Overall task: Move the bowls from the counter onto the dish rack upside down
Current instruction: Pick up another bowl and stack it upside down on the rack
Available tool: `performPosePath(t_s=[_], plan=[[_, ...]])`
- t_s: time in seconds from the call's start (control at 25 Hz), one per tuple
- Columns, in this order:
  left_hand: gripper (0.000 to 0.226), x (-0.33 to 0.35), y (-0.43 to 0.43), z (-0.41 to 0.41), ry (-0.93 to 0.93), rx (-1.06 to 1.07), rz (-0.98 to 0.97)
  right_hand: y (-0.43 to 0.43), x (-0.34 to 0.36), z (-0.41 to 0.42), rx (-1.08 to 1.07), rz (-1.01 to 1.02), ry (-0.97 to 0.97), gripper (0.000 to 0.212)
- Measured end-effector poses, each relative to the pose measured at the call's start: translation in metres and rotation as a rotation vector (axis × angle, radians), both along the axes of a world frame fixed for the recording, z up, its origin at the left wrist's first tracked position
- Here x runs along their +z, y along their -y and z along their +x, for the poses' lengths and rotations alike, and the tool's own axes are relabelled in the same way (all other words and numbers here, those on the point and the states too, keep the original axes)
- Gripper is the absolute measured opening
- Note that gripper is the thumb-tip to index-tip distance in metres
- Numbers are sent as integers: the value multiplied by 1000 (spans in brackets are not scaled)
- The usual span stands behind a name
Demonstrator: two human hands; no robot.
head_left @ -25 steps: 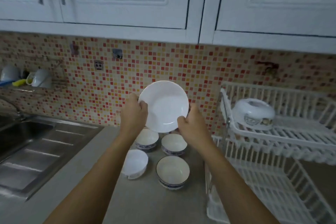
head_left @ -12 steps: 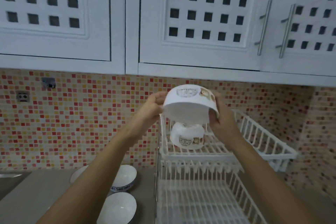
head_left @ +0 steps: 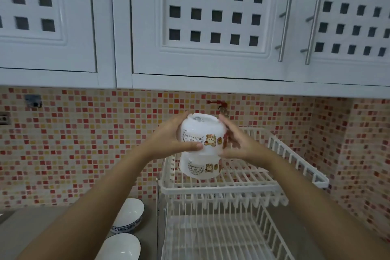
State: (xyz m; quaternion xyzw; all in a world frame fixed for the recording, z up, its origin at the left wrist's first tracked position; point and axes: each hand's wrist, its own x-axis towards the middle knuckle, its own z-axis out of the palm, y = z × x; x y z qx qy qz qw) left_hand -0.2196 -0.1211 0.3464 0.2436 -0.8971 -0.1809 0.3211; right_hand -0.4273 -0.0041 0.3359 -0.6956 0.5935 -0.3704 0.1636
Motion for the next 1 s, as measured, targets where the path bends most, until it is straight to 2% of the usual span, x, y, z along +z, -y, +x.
performPosePath(t_s=[0.04, 0.12, 0.2, 0.36, 0.64, 0.8, 1.0], plan=[[108, -4, 4, -5, 25, 10, -8, 4, 1, -2, -47, 16, -40, 106], [115, -11, 12, -19, 54, 28, 24, 20, 1, -10, -142, 25, -246, 106], [118, -18, 20, -30, 127, 65, 30, 34, -3, -14, -135, 26, -356, 102], [111, -24, 28, -48, 234, 90, 71, 52, -19, -29, -82, 76, -367, 92], [113, -35, 40, -66, 475, 176, 88, 75, -42, -44, -114, 212, -417, 103], [102, -41, 42, -73, 578, 204, 64, 79, -49, -42, -128, 267, -450, 102], [124, -40, 45, -74, 656, 199, 47, 72, -36, -41, -143, 297, -549, 105]])
